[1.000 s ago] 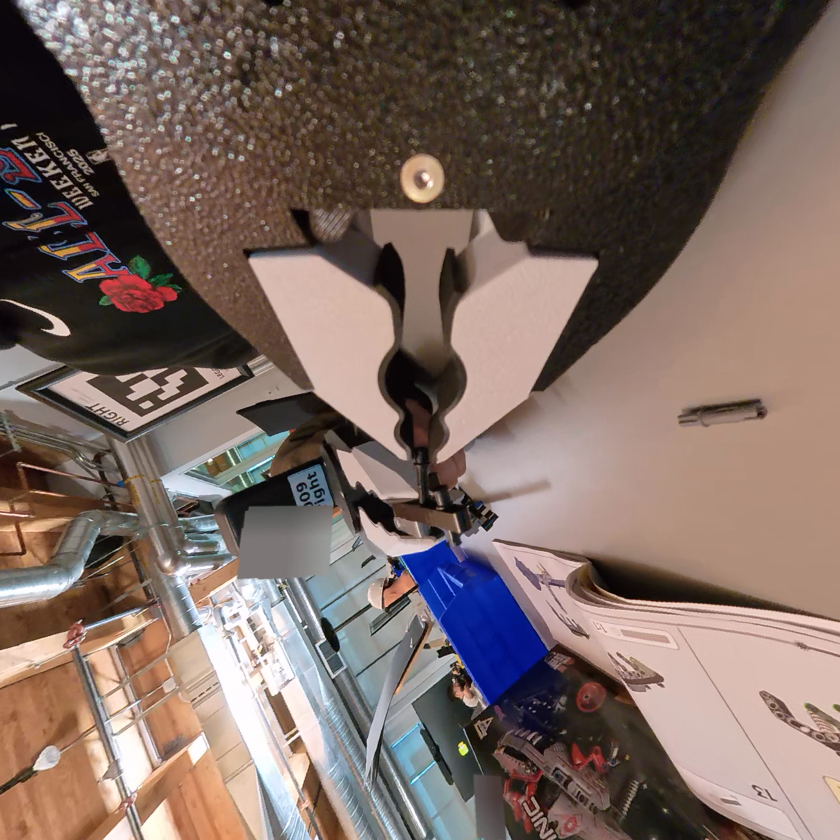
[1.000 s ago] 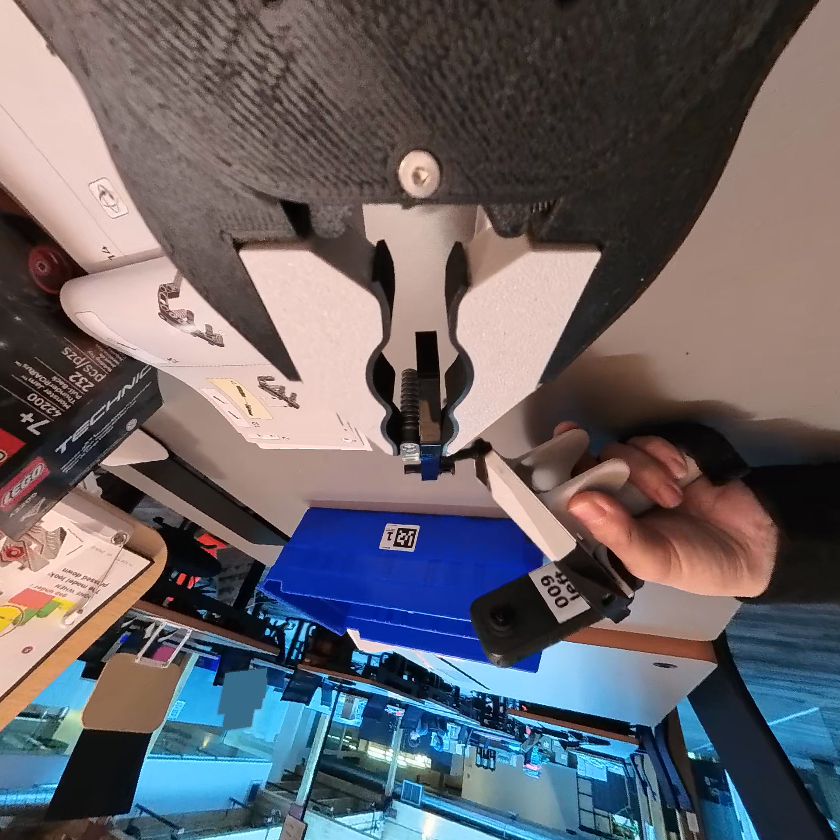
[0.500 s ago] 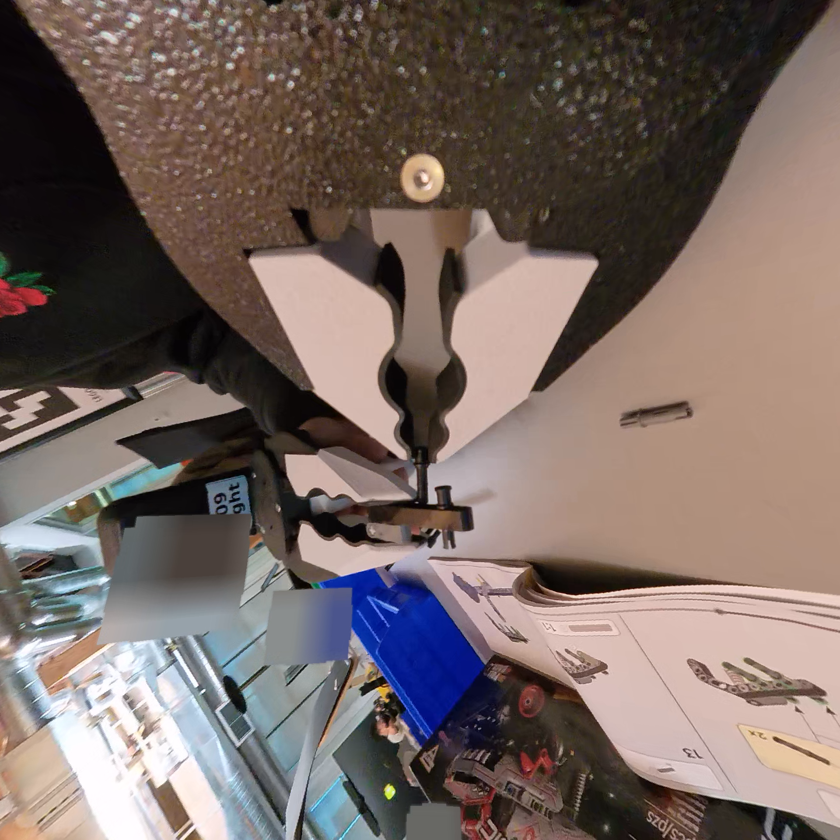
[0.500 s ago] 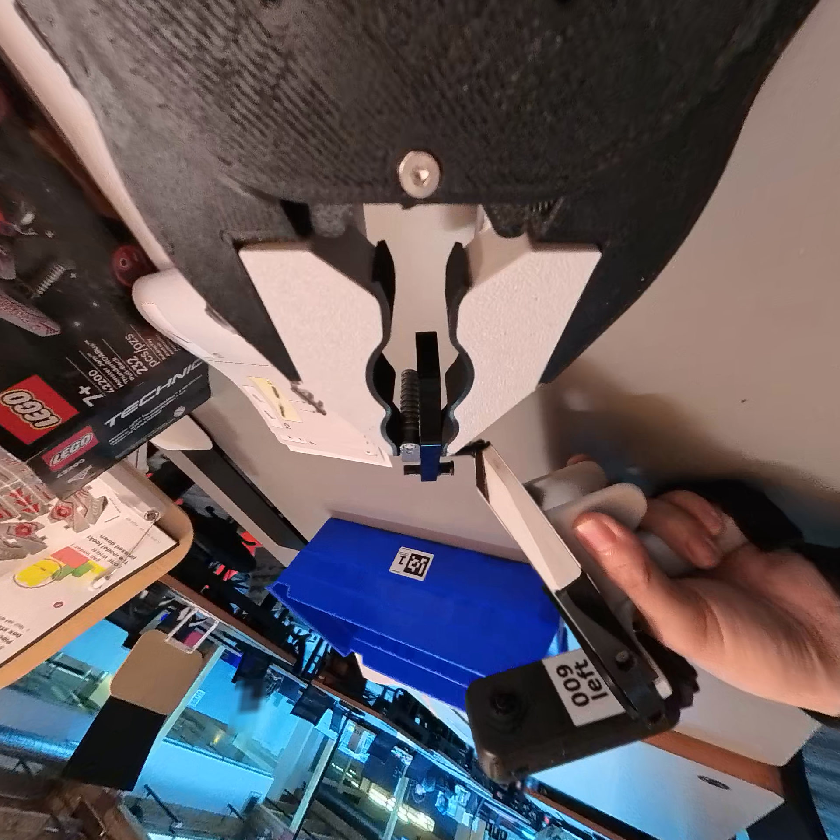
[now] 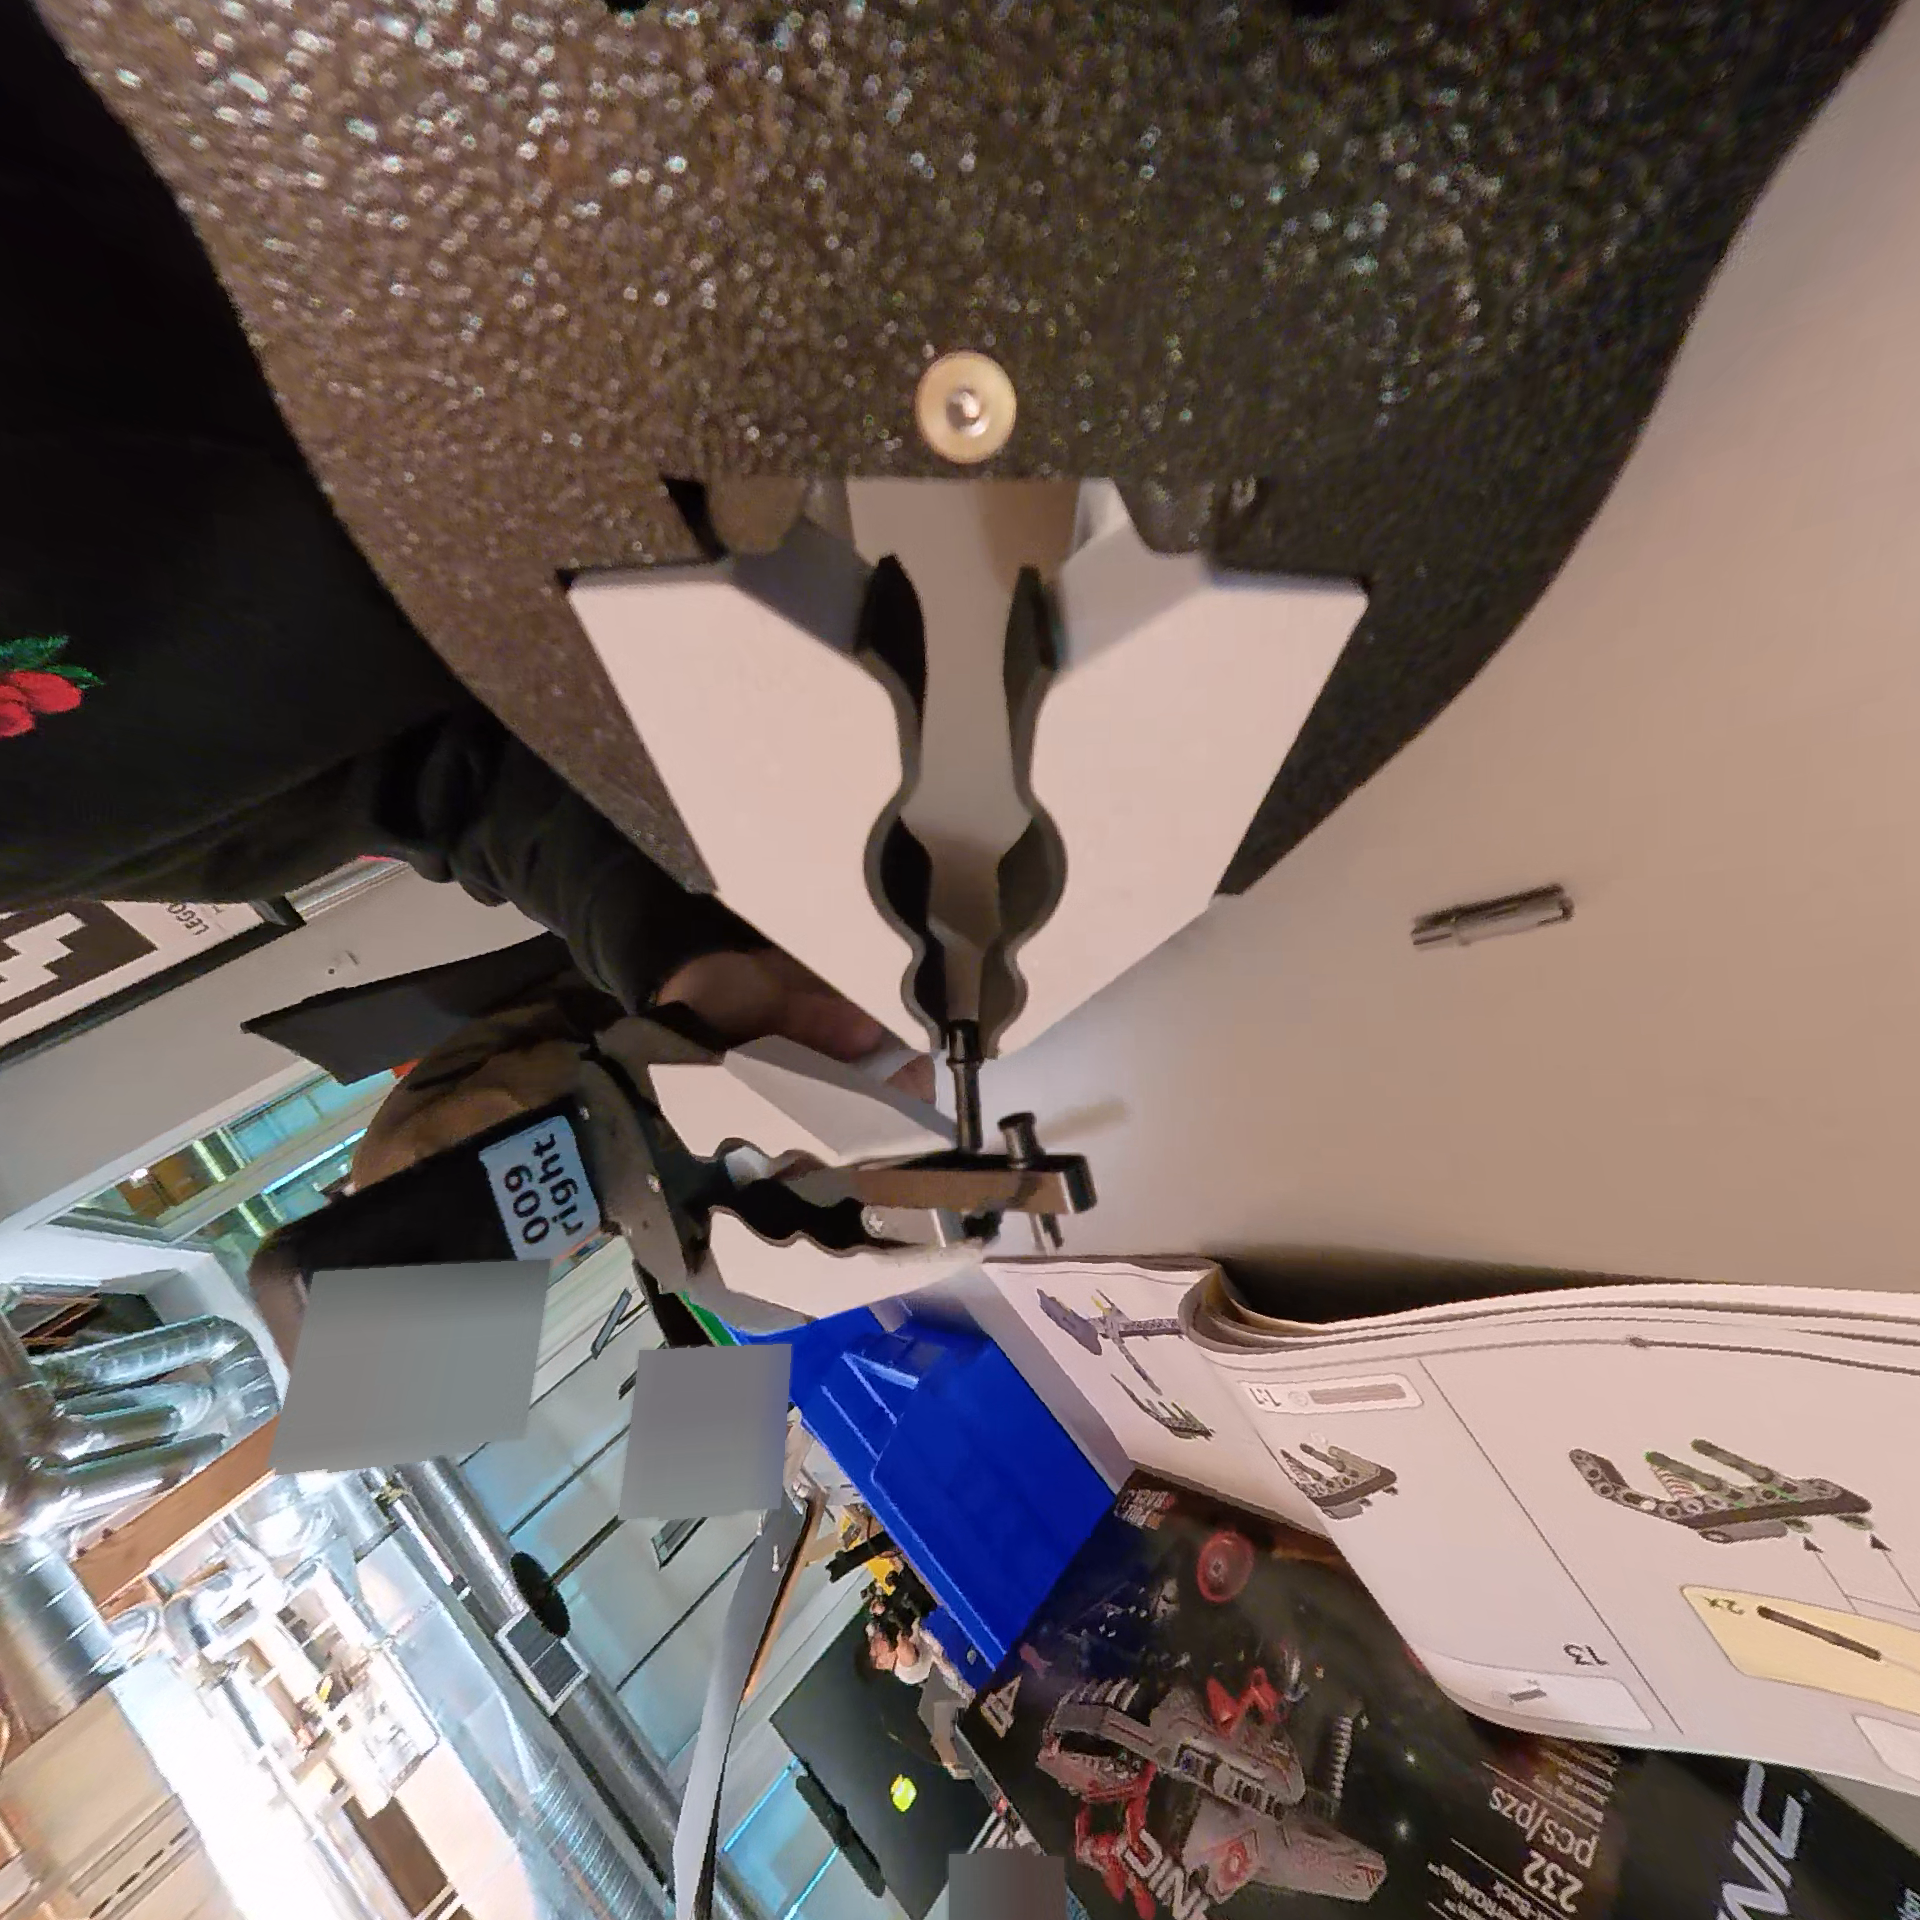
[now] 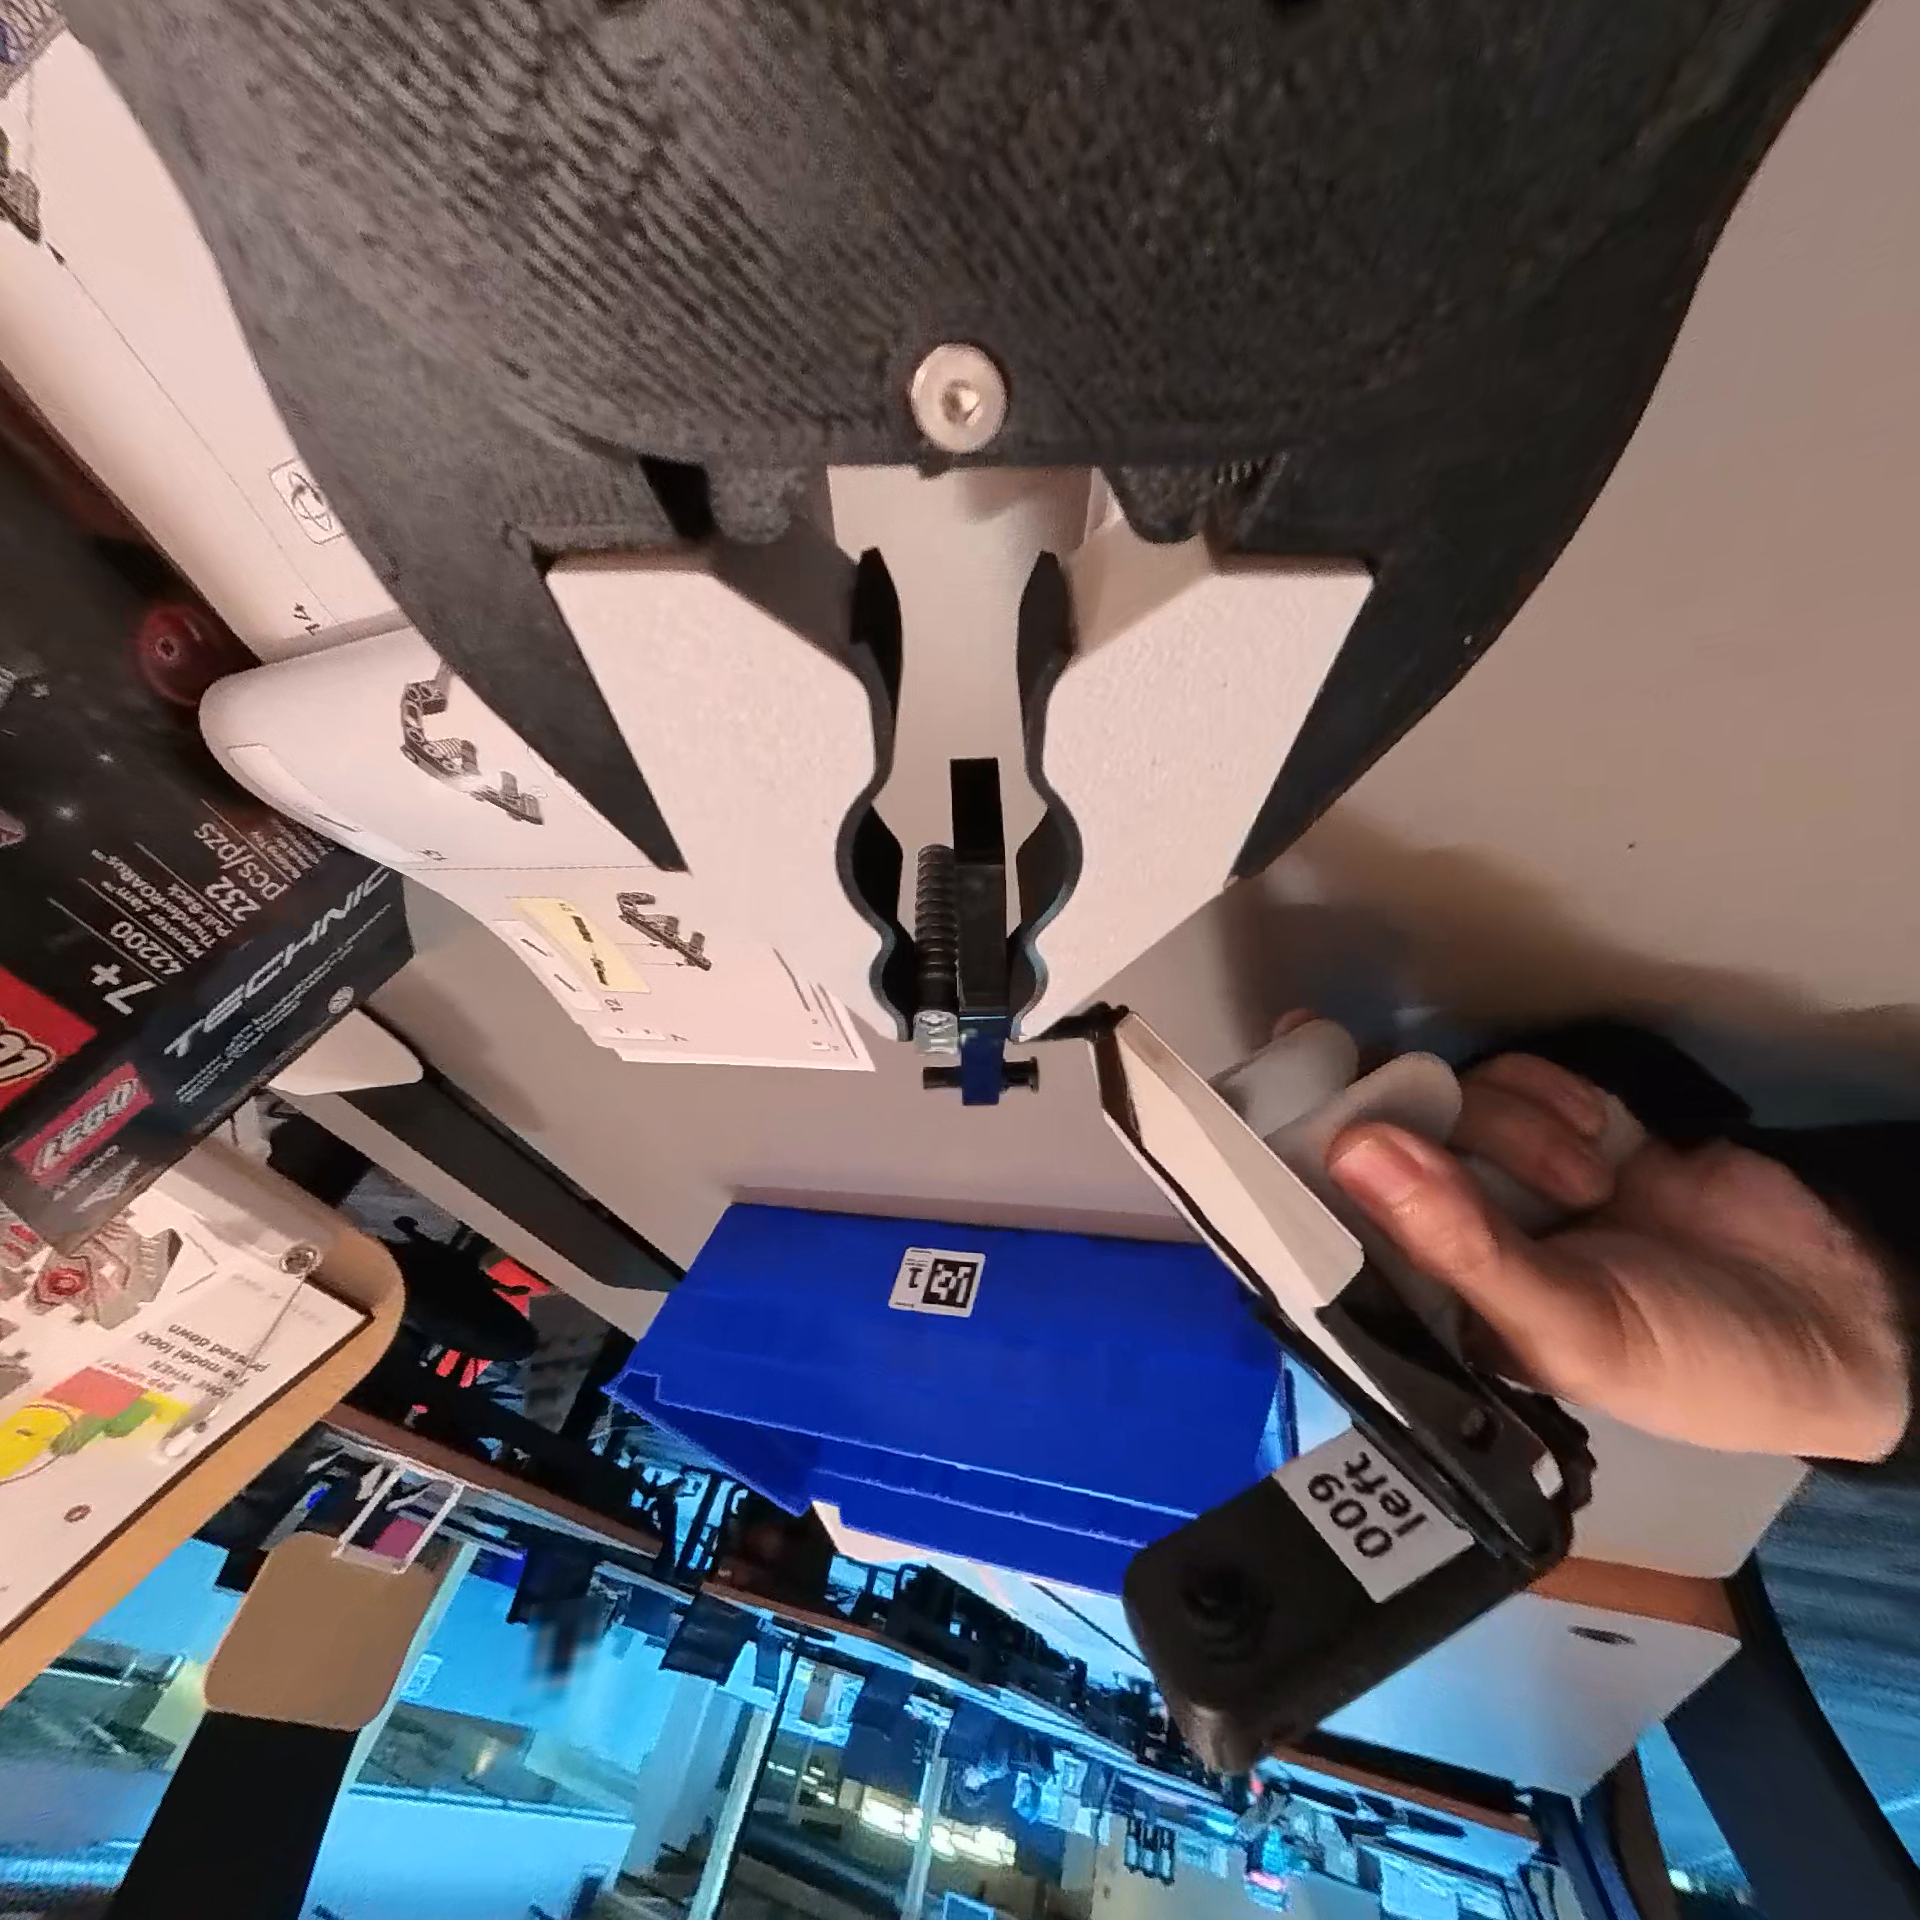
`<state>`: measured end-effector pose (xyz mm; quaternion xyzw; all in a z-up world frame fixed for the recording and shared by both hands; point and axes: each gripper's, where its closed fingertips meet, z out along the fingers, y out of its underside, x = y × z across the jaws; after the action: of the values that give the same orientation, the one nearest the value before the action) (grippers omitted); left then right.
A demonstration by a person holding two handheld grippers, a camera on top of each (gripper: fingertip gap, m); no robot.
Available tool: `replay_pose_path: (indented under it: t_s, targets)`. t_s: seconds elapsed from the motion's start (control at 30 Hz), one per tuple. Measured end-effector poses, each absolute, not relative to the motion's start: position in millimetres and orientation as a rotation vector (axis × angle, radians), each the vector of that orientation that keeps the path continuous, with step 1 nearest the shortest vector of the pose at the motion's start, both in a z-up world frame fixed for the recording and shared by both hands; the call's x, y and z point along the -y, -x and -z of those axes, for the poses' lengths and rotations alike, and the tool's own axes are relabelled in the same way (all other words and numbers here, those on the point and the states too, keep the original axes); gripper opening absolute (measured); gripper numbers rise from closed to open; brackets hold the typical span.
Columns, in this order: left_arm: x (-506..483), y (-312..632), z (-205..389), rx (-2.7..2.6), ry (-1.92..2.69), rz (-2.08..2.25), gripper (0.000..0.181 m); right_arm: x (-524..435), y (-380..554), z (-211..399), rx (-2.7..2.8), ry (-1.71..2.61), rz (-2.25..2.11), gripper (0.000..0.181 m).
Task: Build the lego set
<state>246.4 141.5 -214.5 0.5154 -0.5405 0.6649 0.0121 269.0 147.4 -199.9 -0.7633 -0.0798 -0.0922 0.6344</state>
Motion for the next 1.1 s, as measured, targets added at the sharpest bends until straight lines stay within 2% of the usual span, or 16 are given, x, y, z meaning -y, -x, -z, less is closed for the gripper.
replay_pose_path:
  t_s: [0.3, 0.6, 0.8, 0.97, 1.1]
  targets:
    - [-142, -246, 213, 1.680, -1.601, -2.083, 0.004, -149, -267, 203, 0.211, 1.759, 0.234, 0.014]
    - [-145, -249, 219, 1.940, -1.690, -2.040, 0.004, -149, -267, 206, 0.254, 1.773, 0.311, 0.014]
    - [-142, -247, 210, 1.581, -1.592, -2.120, 0.003, -151, -266, 200, 0.234, 1.741, 0.336, 0.014]
    - [-141, -246, 205, 1.489, -1.554, -2.142, 0.003, -149, -266, 195, 0.296, 1.725, 0.421, 0.014]
    - [-142, -250, 214, 1.735, -1.669, -2.095, 0.003, -150, -269, 201, 0.329, 1.762, 0.494, 0.014]
